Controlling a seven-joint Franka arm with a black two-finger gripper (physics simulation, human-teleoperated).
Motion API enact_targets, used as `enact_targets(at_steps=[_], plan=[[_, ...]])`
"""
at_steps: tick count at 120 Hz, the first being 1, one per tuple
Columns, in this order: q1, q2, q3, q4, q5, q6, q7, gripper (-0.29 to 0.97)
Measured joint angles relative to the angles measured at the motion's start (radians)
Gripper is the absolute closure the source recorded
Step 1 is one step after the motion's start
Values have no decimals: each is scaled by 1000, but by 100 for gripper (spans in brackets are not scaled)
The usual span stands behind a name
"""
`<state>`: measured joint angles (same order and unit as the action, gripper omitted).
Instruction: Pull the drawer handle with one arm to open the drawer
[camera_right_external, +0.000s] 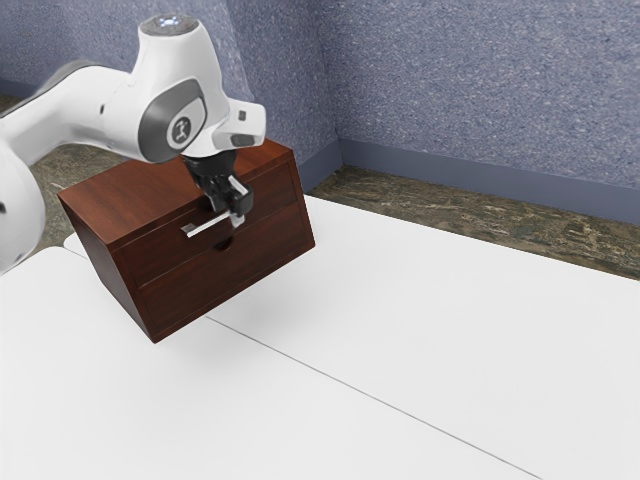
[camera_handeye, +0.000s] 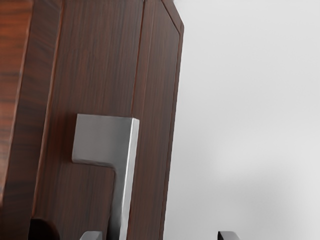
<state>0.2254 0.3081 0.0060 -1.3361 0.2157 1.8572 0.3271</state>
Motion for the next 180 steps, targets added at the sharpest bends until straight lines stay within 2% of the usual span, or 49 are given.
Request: enact_targets(at_steps=[32, 61, 124, 153, 180], plan=[[9, 7, 1, -2, 7, 24, -5, 43], [7, 7, 0, -7, 42, 28, -8, 43], [5, -3, -1, -60, 54, 25, -12, 45], [-3, -33, -4, -84, 60, 25, -9, 57], [-22, -65, -8, -133, 61, 31, -5, 59]])
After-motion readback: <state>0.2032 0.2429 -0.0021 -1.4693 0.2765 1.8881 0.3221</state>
